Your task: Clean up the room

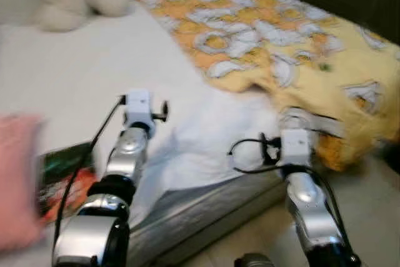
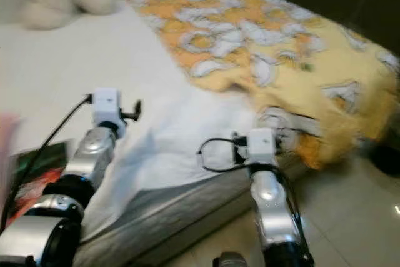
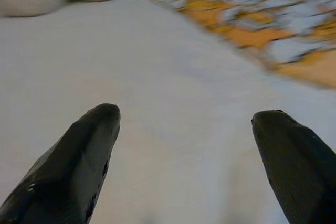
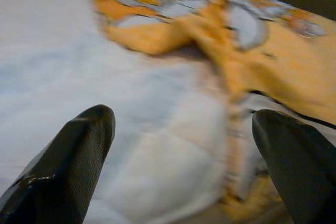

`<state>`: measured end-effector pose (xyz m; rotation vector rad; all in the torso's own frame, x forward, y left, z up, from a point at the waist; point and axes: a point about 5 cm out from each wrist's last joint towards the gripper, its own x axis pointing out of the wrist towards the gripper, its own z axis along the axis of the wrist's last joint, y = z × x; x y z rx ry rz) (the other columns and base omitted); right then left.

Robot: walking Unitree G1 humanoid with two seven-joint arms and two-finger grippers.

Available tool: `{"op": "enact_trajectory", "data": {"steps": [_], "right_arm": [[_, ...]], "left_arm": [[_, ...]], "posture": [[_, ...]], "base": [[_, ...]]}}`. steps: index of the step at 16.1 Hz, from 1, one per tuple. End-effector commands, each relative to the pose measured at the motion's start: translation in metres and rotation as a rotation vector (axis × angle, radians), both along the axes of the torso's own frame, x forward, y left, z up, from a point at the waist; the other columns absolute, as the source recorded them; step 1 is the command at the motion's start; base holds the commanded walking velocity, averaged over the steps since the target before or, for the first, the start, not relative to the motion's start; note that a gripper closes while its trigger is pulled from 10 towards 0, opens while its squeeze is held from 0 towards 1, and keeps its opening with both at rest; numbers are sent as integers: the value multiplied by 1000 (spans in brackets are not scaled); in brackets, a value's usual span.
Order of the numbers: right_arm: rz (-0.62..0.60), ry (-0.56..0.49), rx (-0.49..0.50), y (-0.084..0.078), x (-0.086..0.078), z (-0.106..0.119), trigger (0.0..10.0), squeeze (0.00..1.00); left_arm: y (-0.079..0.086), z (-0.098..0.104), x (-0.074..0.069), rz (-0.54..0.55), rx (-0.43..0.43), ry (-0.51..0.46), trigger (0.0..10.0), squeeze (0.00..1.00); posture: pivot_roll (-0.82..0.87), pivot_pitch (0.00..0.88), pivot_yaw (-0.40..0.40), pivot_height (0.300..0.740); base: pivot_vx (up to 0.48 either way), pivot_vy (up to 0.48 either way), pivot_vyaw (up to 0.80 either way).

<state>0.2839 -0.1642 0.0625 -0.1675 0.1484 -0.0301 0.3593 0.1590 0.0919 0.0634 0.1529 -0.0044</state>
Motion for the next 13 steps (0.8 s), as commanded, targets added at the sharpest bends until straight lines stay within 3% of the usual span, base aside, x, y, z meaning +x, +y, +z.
{"op": "enact_trajectory", "data": {"steps": [1, 9, 10, 11, 12, 13], "right_arm": [[-8, 9, -2, -4, 0, 0, 10000, 0], [8, 33, 9, -1, -1, -3, 10000, 0], [-2, 3, 6, -4, -2, -1, 10000, 0], [-22, -38, -14, -7, -3, 4, 10000, 0], [-33, -57, -32, -9, -3, 7, 10000, 0], [-57, -132, -75, -12, -3, 18, 10000, 0]], "left_arm": [[-7, 0, -1, -14, 30, -10, 10000, 0], [-8, 1, -13, -80, 177, -78, 10000, 0], [-7, 6, -17, -102, 233, -126, 10000, 0], [-12, 22, -23, -158, 361, -265, 10000, 0], [-16, 33, -27, -184, 423, -357, 10000, 0], [-36, 68, -42, -252, 511, -608, 10000, 0]], "posture": [[-210, 10, 78, 682], [-204, 14, 77, 605], [-203, 11, 80, 605], [-203, 11, 80, 605], [-201, 7, 79, 605], [-193, 1, 77, 605]], "base": [[0, 0, 413], [0, 0, 50], [0, 0, 519], [0, 0, 0], [0, 0, 0], [0, 0, 0]]}}
